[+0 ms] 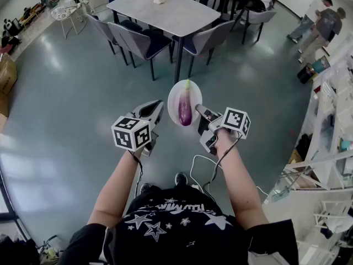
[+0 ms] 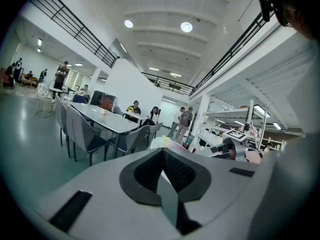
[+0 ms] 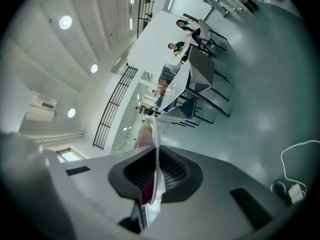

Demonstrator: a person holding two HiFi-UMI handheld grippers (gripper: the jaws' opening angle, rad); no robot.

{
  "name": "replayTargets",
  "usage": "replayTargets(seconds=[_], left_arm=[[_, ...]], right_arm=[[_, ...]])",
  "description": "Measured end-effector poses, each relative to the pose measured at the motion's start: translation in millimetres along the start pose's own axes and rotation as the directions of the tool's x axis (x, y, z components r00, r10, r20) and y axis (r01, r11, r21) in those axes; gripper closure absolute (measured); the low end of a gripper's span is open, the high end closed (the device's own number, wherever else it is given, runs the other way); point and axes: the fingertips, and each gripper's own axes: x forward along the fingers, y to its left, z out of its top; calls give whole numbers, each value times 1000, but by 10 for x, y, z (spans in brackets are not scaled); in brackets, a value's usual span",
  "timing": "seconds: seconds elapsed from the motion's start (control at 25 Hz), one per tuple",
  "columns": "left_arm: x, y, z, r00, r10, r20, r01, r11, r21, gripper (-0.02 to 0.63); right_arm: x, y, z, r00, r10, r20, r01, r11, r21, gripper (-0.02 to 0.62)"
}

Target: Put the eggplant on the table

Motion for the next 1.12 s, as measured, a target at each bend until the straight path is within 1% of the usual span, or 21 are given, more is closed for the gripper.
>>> replayTargets(seconds=[0.12,0.32,0.56,0.76,0.96,1.12], left_arm=[[152,-18,-15,1000,4,12,-4,1000,19,598],[309,-32,-75,1000,15,15,-15,1000,26,598],[408,57,-121,999,39,14,-40,998,40,598],[428,35,-114,999,48,12,-49,996,74,598],[440,41,-128,998,62,7,-62,995,82,598],[460,4,-123,998,70,5,-70,994,82,598]], right_arm=[[32,-125,92,1000,14,-15,-14,999,32,571],[25,-313,194,999,5,-40,-2,997,84,571],[106,-340,277,998,12,-65,-6,996,85,571],[106,-363,275,996,11,-84,-4,997,83,571],[120,-404,278,995,6,-101,3,996,84,571],[115,-361,328,994,16,-104,-8,997,77,571]])
